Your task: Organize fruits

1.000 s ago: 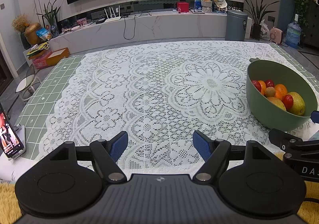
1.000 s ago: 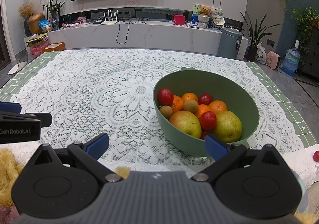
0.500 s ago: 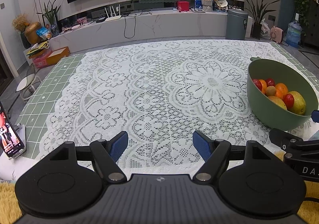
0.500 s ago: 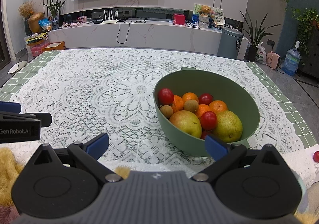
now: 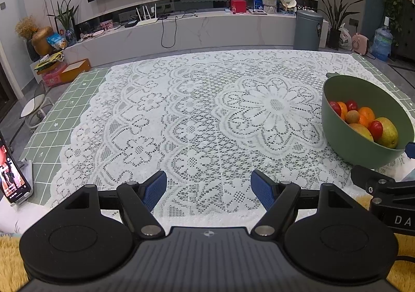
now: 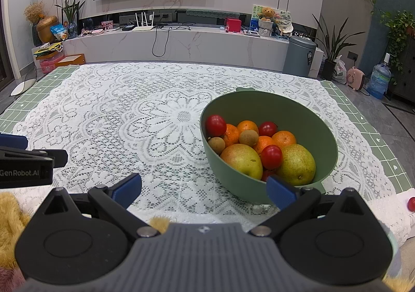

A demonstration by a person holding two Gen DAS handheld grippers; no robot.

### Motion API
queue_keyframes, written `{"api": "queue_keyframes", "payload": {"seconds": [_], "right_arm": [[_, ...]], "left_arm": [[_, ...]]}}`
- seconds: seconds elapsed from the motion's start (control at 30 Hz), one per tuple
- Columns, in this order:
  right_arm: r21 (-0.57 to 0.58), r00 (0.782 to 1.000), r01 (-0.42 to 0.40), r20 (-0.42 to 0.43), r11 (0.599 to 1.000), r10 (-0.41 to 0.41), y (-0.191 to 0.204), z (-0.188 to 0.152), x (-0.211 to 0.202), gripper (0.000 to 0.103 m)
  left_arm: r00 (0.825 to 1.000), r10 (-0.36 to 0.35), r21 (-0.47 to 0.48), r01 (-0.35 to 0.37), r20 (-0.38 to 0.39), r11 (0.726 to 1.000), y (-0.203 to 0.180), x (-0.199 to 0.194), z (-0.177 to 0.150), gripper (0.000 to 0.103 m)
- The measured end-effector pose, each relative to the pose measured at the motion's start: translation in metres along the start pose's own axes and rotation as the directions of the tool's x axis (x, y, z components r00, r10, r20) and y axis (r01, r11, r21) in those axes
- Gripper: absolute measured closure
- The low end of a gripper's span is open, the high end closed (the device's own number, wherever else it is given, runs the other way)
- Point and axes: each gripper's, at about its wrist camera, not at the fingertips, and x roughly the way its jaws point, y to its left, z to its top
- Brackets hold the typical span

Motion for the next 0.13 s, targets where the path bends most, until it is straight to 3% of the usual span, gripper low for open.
{"api": "queue_keyframes", "payload": {"seconds": [0.13], "right_arm": [[0.000,1.000,0.000,0.000,1.000,0.000,0.0000,0.0001,-0.0001,0.004]], "left_arm": [[1.000,0.001,-0.002,-0.001,0.005,1.000,0.0007,-0.0011,0.0006,0.016]]}}
